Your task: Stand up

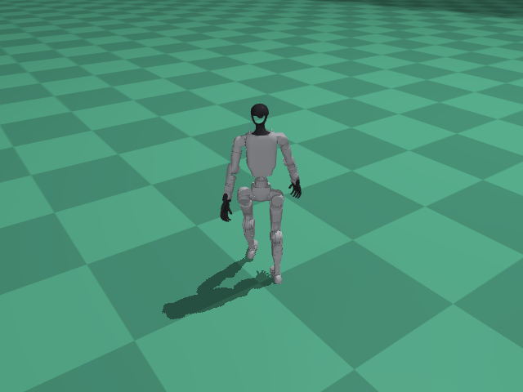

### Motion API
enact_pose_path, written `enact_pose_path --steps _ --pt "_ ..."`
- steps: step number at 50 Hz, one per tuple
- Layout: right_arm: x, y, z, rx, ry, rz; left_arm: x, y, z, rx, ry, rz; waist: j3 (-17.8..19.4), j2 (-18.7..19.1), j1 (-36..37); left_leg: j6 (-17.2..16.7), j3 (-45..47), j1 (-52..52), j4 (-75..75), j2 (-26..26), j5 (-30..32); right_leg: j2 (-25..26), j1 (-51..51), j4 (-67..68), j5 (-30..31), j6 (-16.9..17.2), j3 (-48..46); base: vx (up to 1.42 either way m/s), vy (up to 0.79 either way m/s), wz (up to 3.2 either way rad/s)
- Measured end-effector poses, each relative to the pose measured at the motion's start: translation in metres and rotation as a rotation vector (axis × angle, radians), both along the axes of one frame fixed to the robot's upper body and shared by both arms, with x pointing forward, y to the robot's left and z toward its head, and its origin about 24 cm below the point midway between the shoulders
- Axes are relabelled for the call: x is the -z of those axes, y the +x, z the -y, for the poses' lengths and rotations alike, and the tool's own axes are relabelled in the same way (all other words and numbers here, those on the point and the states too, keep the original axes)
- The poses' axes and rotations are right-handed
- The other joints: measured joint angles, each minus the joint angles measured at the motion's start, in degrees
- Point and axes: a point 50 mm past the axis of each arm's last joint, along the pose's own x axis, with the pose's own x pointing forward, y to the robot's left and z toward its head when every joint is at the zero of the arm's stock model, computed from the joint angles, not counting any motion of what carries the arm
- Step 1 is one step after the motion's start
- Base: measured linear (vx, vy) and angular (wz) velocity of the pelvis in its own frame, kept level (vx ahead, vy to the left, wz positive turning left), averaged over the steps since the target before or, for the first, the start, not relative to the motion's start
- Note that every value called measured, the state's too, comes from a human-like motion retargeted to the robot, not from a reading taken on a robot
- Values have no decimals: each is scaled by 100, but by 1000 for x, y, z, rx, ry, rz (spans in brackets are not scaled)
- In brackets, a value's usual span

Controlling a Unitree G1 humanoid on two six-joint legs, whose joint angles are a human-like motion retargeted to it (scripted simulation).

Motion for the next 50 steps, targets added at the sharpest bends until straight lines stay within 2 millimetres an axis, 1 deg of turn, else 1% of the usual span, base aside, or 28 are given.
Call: enact_pose_path --steps 2,5,7,9,11,13,15,17,18,20,23,25,27,28,30,32,33,35,36,37,38,40,42,43,45,47,50 --pt "1 -1 -3 2 11 -2 -1 -6 2 -28 -2 -18 -56 -12 -31 111 -84 83 -376 26 7 49 132 78 -4 -26 -67 57 21 -11" --pt "6 -12 -8 10 30 -33 -1 -8 4 -49 -10 -35 -113 -29 4 43 134 101 166 41 -165 188 237 400 168 11 98 72 32 -41" --pt "12 -27 -10 27 43 -79 0 -6 5 -46 -12 -32 -128 4 109 -97 121 159 280 174 166 399 351 698 546 63 301 53 19 -53" --pt "17 -47 -12 41 52 -151 1 0 6 -35 -18 -22 -202 -65 48 -143 -163 249 425 40 95 492 382 1024 1169 154 305 61 25 -10" --pt "22 -67 -14 52 55 -223 3 7 6 -21 -25 -13 -259 -83 -31 -246 -294 327 586 -1 -79 622 327 1452 1962 294 222 71 32 -2" --pt "24 -87 -14 68 53 -293 4 21 5 5 -34 5 -290 17 -62 -345 -87 521 691 206 -315 764 74 2194 2800 586 -41 62 26 -26" --pt "25 -103 -12 80 52 -353 6 36 4 39 -41 28 -333 173 -40 -423 25 748 706 441 -536 745 -322 3017 3080 788 -519 55 26 -66" --pt "25 -120 -11 92 52 -413 7 59 3 96 -52 67 -403 323 146 -484 163 968 659 660 -743 599 -868 3905 2517 680 -960 47 25 -106" --pt "25 -125 -11 102 52 -427 7 72 2 129 -56 87 -409 373 169 -491 258 1053 649 732 -790 621 -1110 4167 2059 527 -1014 46 26 -50" --pt "25 -135 -10 133 57 -438 6 101 1 203 -62 133 -405 480 93 -478 191 1242 575 766 -852 698 -1590 4386 1666 531 -1027 41 22 23" --pt "25 -145 -10 181 66 -435 3 141 7 310 -76 233 -421 574 -141 -489 116 1547 435 796 -930 790 -2117 3929 1296 960 -831 50 24 55" --pt "25 -149 -11 210 72 -423 -1 169 13 372 -95 322 -416 508 -223 -492 176 1735 357 701 -1004 611 -2292 3218 1142 1156 -650 56 23 31" --pt "25 -154 -12 227 78 -425 -6 189 20 424 -114 404 -396 447 -349 -495 130 1943 320 575 -1082 383 -2356 2295 1126 1349 -484 37 13 45" --pt "26 -156 -13 234 82 -426 -8 199 23 448 -124 443 -366 385 -404 -507 113 2063 311 483 -1120 195 -2340 1802 1177 1451 -454 46 10 52" --pt "26 -156 -14 247 93 -430 -14 217 29 491 -142 514 -244 211 -493 -529 49 2364 300 253 -1220 -281 -2266 900 1452 1538 -690 66 9 53" --pt "26 -160 -16 249 94 -437 -16 224 36 522 -158 551 -218 79 -562 -589 0 2657 299 88 -1328 -574 -2182 230 1862 1574 -920 56 5 53" --pt "26 -161 -17 250 95 -438 -16 225 38 536 -166 562 -221 53 -604 -638 -71 2781 313 49 -1376 -710 -2116 -2 2024 1567 -1242 59 2 50" --pt "27 -162 -19 249 97 -437 -15 223 42 557 -179 566 -278 71 -636 -791 -145 2954 362 70 -1423 -801 -2009 -223 2211 1320 -1871 66 0 29" --pt "27 -161 -20 248 99 -435 -13 219 43 561 -184 557 -349 128 -614 -902 -129 2969 408 139 -1401 -683 -2012 -172 1968 1045 -1927 57 0 1" --pt "28 -161 -20 247 101 -433 -11 214 44 562 -187 544 -429 178 -599 -1035 -123 2976 474 198 -1356 -618 -2011 -104 1737 846 -1999 51 0 -8" --pt "28 -159 -21 247 102 -430 -8 206 45 560 -188 524 -527 213 -599 -1212 -137 2967 580 235 -1265 -661 -2005 -5 1529 794 -2106 61 -2 12" --pt "29 -157 -23 248 107 -423 -1 185 43 547 -185 464 -634 282 -748 -1602 -346 2974 869 268 -938 -452 -2011 115 1296 623 -1920 66 -4 45" --pt "28 -149 -20 247 106 -396 5 161 40 524 -176 380 -642 292 -829 -2042 -377 2943 1355 171 -363 -580 -1931 211 1130 666 -1894 54 13 23" --pt "28 -144 -16 243 96 -373 7 150 38 509 -173 335 -619 237 -829 -2125 -201 2943 1613 -45 26 -790 -1890 292 1033 757 -1773 63 40 -31" --pt "25 -124 -9 223 75 -307 9 131 31 475 -153 251 -528 115 -698 -2153 571 2623 2530 -464 532 -1133 -1831 377 908 956 -1400 67 56 -81" --pt "24 -106 -7 182 63 -253 10 105 22 431 -130 156 -478 -23 -673 -2153 845 2223 3509 -693 500 -1281 -1725 349 860 1027 -1145 48 29 -97" --pt "20 -79 -5 101 38 -189 10 61 18 340 -115 27 -373 -82 -690 -2153 929 1658 4572 -859 149 -1277 -1558 309 840 1047 -790 52 0 -147"
